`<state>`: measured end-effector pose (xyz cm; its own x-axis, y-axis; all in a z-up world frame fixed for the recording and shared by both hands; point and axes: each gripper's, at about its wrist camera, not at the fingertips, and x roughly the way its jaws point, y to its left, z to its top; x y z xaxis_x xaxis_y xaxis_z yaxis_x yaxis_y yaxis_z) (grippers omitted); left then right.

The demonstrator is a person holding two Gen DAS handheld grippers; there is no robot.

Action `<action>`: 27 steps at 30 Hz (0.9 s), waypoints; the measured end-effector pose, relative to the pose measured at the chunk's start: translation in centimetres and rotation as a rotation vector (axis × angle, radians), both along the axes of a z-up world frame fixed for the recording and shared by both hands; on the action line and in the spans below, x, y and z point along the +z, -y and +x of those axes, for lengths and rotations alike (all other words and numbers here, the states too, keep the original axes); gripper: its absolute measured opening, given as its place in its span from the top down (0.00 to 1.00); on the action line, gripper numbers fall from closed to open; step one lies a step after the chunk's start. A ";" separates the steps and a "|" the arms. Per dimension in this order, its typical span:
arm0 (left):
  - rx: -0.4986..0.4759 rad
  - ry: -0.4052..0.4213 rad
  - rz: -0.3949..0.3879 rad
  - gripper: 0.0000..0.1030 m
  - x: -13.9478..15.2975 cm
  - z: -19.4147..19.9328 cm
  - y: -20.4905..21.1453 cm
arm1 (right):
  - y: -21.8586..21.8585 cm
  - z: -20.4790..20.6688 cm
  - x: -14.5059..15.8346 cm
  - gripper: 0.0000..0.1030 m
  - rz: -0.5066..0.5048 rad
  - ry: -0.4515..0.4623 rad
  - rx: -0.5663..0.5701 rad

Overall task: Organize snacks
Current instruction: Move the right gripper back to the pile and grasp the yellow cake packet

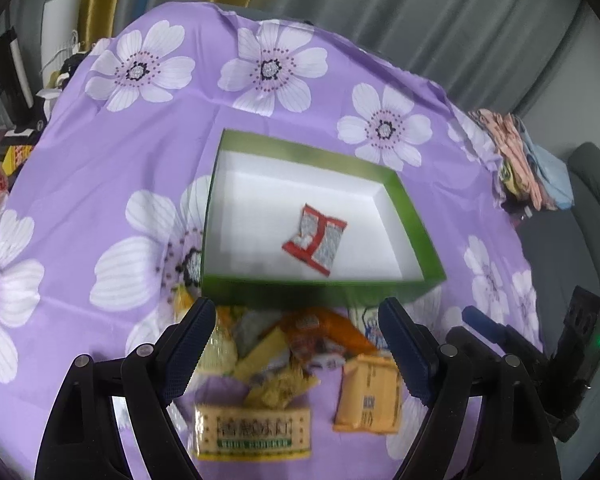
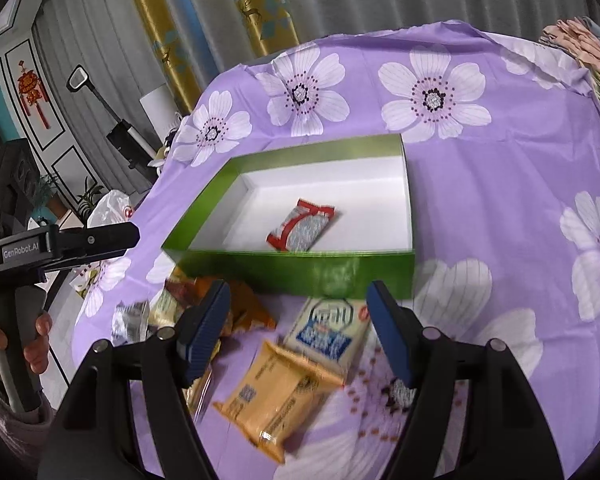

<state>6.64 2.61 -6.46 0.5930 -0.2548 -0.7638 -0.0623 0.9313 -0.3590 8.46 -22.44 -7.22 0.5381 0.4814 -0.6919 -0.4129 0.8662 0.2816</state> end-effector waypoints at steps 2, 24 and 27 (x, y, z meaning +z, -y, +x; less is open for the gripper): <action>-0.009 -0.005 0.006 0.19 -0.2 -0.8 0.6 | 0.0 -0.8 -0.2 0.28 -0.015 -0.003 -0.001; -0.126 -0.078 0.078 0.19 -3.2 -4.6 7.1 | 0.4 -6.4 -3.2 0.26 -0.127 -0.058 0.083; -0.131 -0.087 0.079 0.19 -3.4 -4.7 7.4 | 0.2 -6.5 -3.3 0.26 -0.125 -0.059 0.088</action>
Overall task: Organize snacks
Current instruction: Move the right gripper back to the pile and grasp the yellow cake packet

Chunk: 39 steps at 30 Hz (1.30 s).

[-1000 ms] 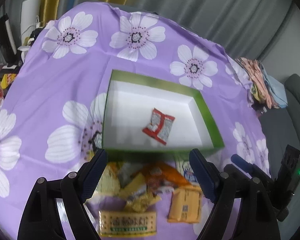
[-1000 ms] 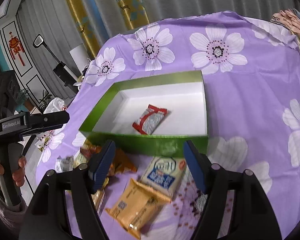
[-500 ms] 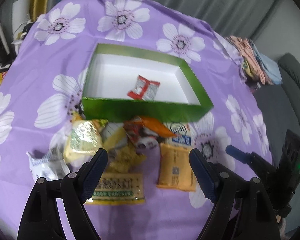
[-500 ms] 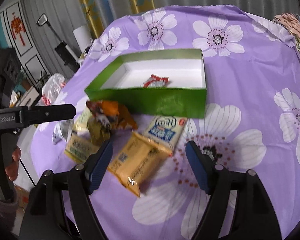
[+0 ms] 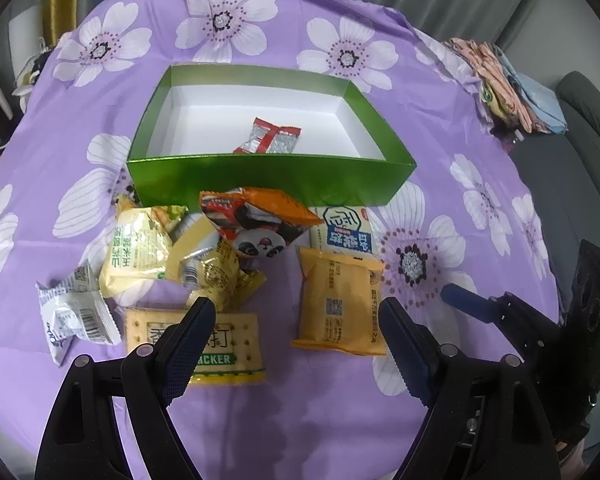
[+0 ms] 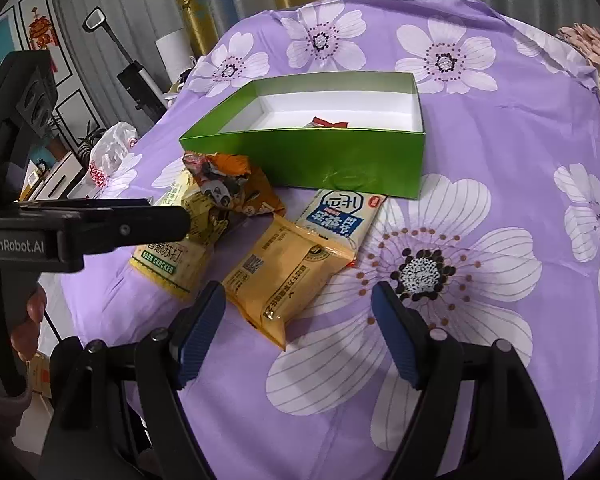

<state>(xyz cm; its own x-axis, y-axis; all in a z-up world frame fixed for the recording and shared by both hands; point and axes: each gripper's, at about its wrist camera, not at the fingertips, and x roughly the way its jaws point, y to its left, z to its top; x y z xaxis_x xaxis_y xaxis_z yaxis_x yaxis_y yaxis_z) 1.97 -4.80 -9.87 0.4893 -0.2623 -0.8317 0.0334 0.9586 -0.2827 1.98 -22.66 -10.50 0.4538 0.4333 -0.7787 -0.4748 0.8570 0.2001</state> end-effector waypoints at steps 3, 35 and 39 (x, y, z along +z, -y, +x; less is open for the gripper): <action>-0.013 -0.006 0.006 0.19 -0.2 0.0 0.5 | -0.2 -0.3 -0.4 0.26 0.003 -0.005 0.004; -0.103 -0.115 -0.087 0.19 -5.5 2.3 2.9 | -2.1 -0.2 -3.6 0.27 0.017 -0.034 0.099; -0.106 -0.112 -0.105 0.25 -5.5 2.8 2.9 | -2.6 -0.1 -3.7 0.34 0.013 -0.024 0.117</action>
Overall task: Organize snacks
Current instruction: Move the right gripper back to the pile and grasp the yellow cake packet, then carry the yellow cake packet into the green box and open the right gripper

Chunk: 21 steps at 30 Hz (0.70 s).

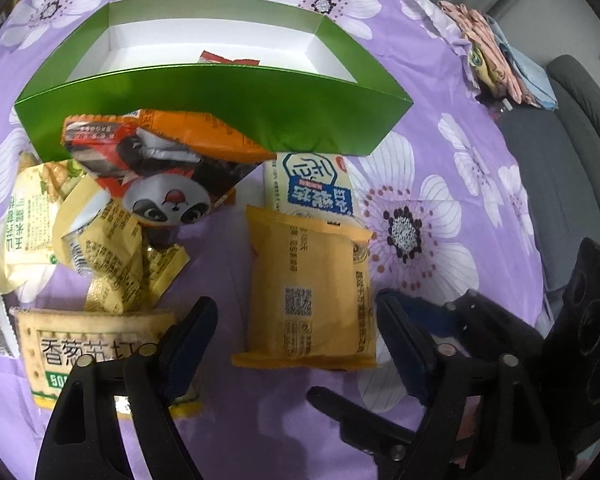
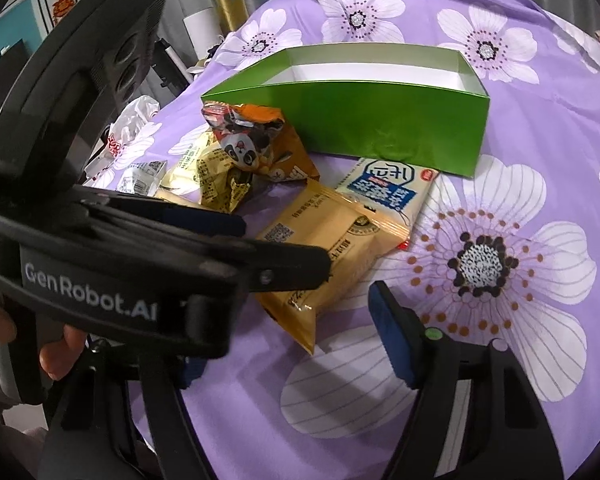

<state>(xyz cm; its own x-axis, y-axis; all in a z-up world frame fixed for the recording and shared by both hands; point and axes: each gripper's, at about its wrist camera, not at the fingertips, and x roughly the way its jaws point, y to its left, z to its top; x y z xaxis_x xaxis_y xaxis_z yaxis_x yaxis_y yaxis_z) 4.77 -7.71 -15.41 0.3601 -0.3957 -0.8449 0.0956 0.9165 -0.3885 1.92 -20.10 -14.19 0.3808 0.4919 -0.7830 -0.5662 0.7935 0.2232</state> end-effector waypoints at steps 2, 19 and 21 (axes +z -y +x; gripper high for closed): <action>-0.001 -0.007 -0.006 0.27 -0.2 0.3 0.1 | -0.3 0.1 -0.1 0.38 -0.002 0.003 0.011; -0.015 -0.017 -0.010 0.41 -0.3 -0.1 0.6 | -0.1 0.1 -0.3 0.63 0.004 0.001 0.010; -0.012 -0.016 -0.010 0.41 -0.1 -0.5 0.5 | -0.1 -0.3 0.0 0.63 0.003 0.008 0.015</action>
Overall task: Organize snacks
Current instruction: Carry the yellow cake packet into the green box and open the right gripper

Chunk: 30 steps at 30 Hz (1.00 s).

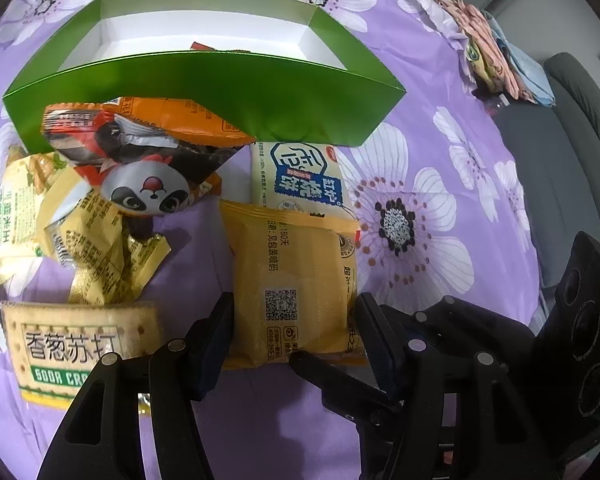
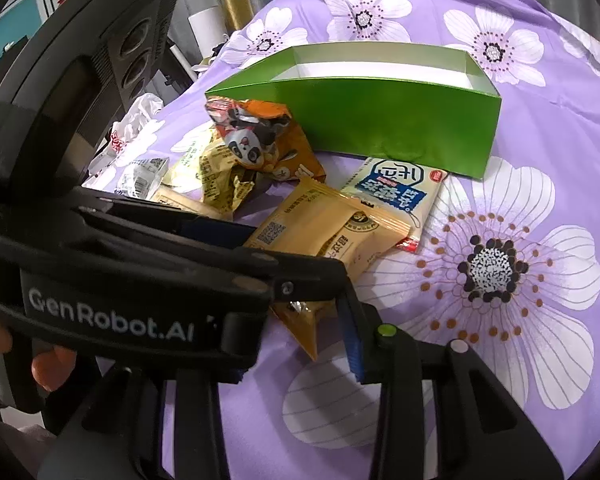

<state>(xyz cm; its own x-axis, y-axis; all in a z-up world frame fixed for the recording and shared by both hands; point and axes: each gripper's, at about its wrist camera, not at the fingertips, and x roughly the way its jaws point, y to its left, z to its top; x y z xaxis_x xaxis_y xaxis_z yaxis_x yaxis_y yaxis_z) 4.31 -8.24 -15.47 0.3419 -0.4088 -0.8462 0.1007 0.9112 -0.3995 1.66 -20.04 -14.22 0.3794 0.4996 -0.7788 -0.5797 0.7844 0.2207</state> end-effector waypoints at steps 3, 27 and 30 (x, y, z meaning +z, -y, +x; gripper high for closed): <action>0.002 0.018 0.005 0.41 0.8 -0.5 0.1 | 0.1 -0.5 0.8 0.63 0.004 0.014 0.005; 0.024 0.274 0.041 0.41 9.8 0.9 -0.4 | -0.8 1.4 8.9 0.63 0.063 0.272 -0.004; 0.034 0.297 0.048 0.41 10.4 1.8 -0.9 | -1.2 2.5 9.3 0.63 0.074 0.285 -0.006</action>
